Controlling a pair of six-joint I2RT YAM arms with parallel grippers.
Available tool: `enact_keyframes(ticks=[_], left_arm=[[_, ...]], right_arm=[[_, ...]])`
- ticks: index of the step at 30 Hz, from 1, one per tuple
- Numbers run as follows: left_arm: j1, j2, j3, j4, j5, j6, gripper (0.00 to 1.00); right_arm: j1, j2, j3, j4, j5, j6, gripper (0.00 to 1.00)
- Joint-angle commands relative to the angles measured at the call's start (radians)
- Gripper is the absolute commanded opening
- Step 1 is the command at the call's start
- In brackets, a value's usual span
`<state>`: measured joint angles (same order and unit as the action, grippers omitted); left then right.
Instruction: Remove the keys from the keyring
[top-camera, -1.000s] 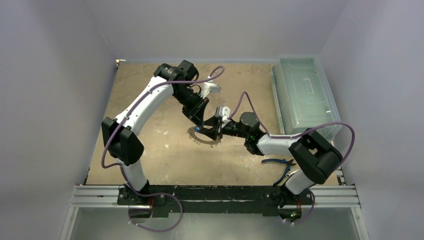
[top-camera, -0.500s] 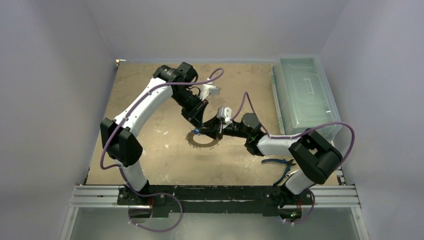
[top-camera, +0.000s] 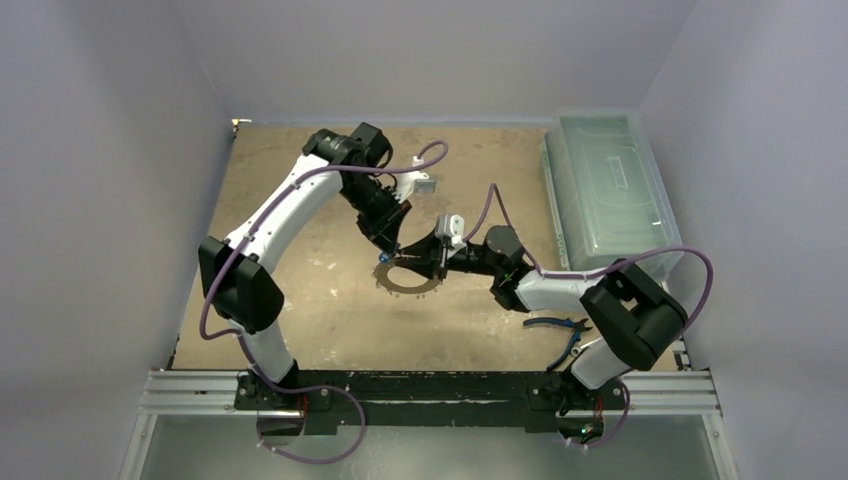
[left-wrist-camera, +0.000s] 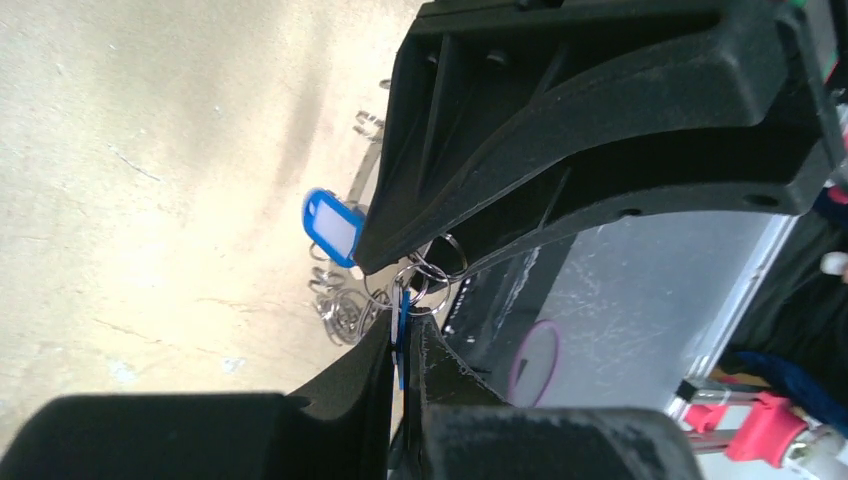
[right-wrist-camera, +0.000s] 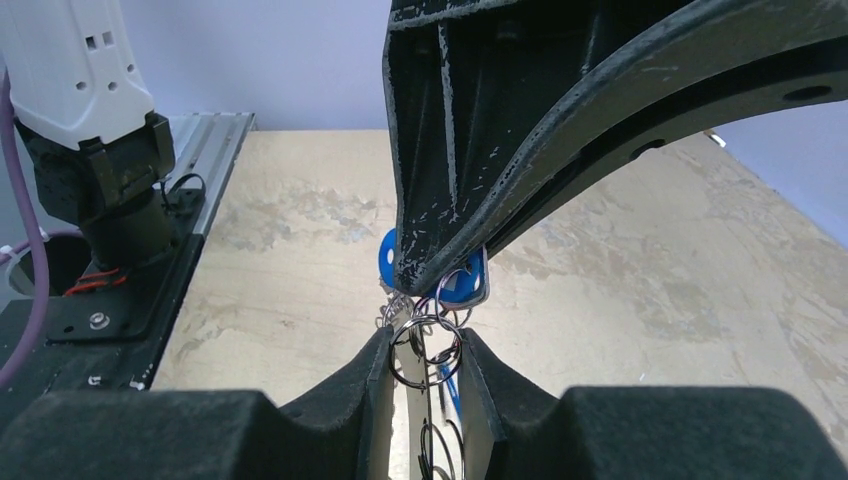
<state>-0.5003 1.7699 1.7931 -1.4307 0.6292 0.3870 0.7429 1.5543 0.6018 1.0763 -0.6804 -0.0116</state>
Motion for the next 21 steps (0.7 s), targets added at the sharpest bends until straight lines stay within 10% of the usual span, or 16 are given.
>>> enact_keyframes(ticks=[1, 15, 21], left_arm=[[0.016, -0.072, 0.027, 0.012, -0.149, 0.144, 0.00], [0.010, -0.121, -0.022, -0.005, -0.024, 0.233, 0.00], [0.003, -0.141, -0.072, 0.040, -0.062, 0.262, 0.00]], right_arm=[[-0.008, -0.049, 0.001, -0.033, -0.102, -0.011, 0.10], [-0.039, -0.054, 0.076, -0.249, -0.338, -0.092, 0.20], [-0.042, 0.009, 0.295, -0.895, -0.484, -0.497, 0.22]])
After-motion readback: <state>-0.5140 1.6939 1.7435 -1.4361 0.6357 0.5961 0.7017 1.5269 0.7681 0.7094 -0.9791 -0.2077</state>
